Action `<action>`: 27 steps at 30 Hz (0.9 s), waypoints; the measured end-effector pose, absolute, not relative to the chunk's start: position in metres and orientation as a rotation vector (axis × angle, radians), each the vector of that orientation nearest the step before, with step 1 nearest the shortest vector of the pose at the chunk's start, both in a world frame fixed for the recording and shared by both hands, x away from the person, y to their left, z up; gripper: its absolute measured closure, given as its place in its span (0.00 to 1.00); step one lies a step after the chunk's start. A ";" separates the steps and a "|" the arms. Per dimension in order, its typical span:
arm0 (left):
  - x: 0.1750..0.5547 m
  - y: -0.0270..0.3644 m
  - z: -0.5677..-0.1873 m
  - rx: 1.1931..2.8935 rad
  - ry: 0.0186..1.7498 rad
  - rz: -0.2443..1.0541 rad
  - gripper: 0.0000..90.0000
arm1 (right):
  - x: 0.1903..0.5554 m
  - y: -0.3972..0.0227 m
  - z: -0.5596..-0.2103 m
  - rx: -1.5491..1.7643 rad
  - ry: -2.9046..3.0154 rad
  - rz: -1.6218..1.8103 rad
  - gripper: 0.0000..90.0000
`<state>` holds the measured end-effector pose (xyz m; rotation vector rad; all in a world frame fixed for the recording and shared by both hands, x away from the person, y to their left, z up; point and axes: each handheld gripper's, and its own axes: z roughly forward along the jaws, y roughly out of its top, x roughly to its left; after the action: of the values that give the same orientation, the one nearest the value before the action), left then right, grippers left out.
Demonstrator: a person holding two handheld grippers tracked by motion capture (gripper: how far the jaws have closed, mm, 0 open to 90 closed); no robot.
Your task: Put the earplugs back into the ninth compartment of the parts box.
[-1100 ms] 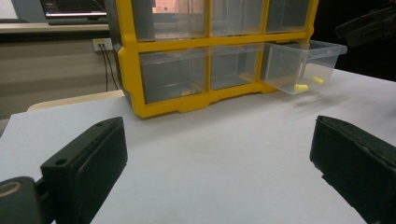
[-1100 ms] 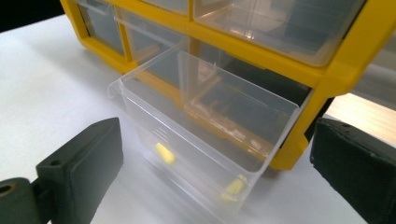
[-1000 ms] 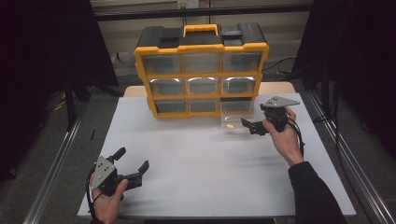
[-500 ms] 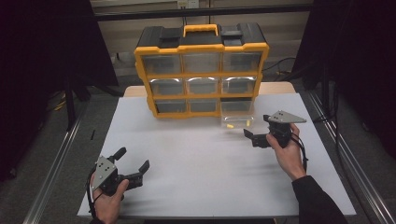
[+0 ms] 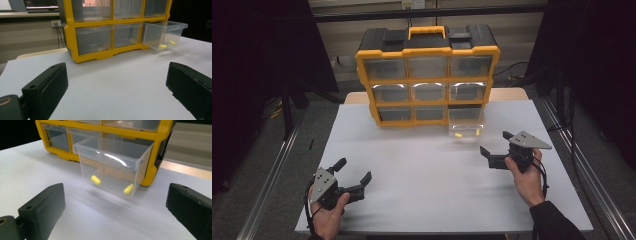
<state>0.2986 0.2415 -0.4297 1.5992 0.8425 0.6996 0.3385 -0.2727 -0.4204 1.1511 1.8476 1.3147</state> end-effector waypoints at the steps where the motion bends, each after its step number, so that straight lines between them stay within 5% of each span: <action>1: 0.298 0.242 -0.430 1.600 0.838 0.698 0.04 | 0.336 -0.273 -0.421 1.151 1.851 1.319 0.02; 27: 0.293 0.247 -0.430 1.593 0.846 0.704 0.04 | 0.273 -0.296 -0.431 1.193 1.795 1.307 0.01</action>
<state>0.2934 0.2467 -0.4302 1.5926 0.8463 0.7035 0.2726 -0.2965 -0.4313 1.1934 1.7946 1.3068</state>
